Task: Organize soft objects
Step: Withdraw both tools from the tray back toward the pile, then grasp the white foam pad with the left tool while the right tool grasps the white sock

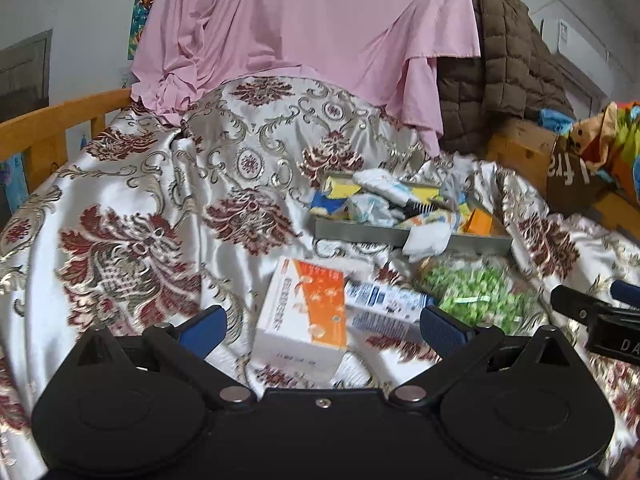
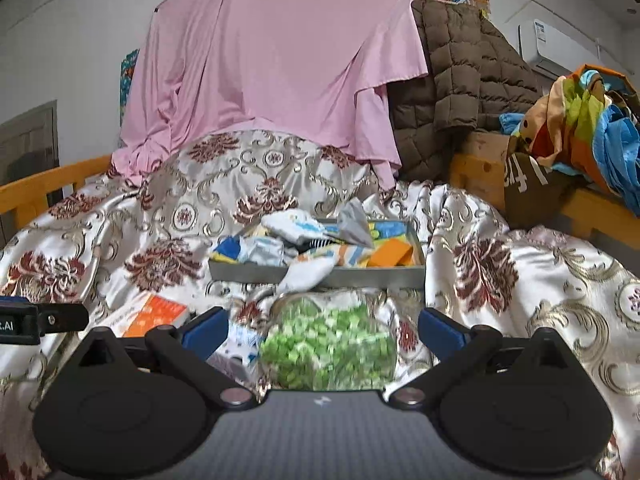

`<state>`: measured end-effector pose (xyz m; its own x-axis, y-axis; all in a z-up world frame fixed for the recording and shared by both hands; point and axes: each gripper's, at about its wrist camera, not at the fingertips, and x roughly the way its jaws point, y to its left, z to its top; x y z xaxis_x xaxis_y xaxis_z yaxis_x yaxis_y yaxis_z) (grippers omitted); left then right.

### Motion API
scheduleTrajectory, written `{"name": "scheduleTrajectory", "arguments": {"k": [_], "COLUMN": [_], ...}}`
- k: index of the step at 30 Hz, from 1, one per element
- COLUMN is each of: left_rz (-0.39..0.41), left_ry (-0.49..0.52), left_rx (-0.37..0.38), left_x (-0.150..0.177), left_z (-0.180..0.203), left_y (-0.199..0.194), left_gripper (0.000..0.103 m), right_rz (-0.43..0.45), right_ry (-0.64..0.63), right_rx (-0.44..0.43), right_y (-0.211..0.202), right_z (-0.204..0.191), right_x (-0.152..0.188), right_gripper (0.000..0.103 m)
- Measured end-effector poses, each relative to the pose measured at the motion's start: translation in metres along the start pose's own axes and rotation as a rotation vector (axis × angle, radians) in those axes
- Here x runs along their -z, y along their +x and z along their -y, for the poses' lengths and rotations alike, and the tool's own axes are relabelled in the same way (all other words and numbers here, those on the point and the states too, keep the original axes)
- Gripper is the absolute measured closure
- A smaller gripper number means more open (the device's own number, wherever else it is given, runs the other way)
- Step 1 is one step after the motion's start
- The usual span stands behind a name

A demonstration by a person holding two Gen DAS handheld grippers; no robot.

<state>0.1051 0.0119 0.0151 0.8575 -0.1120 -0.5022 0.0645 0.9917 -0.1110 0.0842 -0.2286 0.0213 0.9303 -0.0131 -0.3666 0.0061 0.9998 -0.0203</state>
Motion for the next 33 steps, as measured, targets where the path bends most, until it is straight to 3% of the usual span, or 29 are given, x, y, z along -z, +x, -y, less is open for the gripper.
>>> {"name": "scheduleTrajectory", "arguments": {"k": [14, 27, 33], "left_rz": [-0.076, -0.111, -0.075], "left_ry": [0.051, -0.017, -0.042], "left_rx": [-0.102, -0.182, -0.207], "left_x": [0.018, 0.018, 0.014], "left_z": [-0.006, -0.019, -0.024], "left_y": [-0.012, -0.003, -0.001], "left_gripper": [0.001, 0.001, 0.001], "right_rz": [-0.084, -0.114, -0.101], "right_ry": [-0.048, -0.051, -0.047], "right_rx": [-0.073, -0.123, -0.132], "right_y": [-0.014, -0.002, 0.003], "right_z": [-0.024, -0.033, -0.035], "right_x": [0.024, 0.030, 0.029], "right_gripper": [0.000, 0.000, 0.000]}}
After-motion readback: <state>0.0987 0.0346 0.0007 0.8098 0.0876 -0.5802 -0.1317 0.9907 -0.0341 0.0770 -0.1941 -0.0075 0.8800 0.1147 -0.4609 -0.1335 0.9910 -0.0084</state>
